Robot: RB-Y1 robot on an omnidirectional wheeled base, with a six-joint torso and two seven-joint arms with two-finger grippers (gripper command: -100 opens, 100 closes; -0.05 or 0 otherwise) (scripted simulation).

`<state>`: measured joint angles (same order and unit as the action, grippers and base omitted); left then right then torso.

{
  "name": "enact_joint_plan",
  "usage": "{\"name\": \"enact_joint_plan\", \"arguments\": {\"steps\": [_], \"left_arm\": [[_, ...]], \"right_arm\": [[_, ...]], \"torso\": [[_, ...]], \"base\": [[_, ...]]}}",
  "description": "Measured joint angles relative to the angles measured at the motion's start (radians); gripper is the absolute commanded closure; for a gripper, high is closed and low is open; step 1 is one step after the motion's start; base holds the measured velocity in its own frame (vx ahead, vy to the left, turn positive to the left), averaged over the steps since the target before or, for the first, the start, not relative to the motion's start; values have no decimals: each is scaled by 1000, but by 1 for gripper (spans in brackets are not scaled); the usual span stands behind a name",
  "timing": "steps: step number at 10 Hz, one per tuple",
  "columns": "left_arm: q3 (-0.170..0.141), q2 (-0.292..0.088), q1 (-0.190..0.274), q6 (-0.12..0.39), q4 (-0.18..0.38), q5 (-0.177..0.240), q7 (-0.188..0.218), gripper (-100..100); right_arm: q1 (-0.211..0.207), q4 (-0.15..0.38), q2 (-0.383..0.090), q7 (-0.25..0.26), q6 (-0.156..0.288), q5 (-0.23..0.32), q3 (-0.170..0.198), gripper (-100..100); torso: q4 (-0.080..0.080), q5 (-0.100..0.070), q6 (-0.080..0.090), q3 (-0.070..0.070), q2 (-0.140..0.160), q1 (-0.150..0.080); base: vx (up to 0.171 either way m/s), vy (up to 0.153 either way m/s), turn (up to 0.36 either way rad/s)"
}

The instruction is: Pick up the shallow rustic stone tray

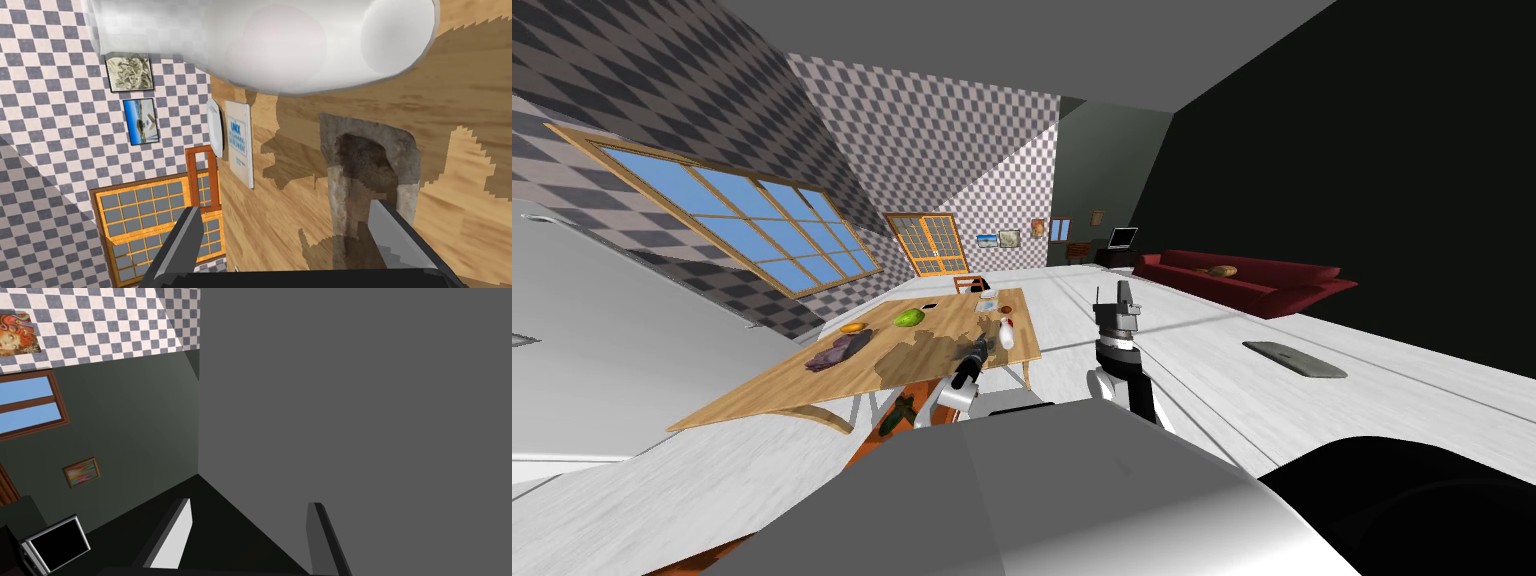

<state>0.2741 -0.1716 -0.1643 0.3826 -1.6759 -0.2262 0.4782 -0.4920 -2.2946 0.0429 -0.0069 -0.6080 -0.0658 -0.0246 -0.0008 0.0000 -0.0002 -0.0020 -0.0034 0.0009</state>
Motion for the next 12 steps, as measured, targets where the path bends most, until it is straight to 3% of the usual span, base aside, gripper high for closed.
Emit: {"name": "enact_joint_plan", "arguments": {"steps": [3,10,11,12], "left_arm": [[22,-6,31,94,52,-20,15,-100],[45,-5,68,194,193,-58,37,-100],[45,-4,68,196,196,-60,38,0],[45,-4,68,196,196,-60,38,-100]], "right_arm": [[0,0,0,0,0,0,0,0],[0,0,0,0,0,0,0,0],[0,0,0,0,0,0,0,0],[0,0,0,0,0,0,0,0]], "torso": [[0,0,0,-1,-2,0],[0,0,0,0,0,0],[0,0,0,1,1,0],[1,0,0,1,3,0]], "base": [[69,0,100],[51,0,72],[5,-1,-2],[28,-8,16]]}}
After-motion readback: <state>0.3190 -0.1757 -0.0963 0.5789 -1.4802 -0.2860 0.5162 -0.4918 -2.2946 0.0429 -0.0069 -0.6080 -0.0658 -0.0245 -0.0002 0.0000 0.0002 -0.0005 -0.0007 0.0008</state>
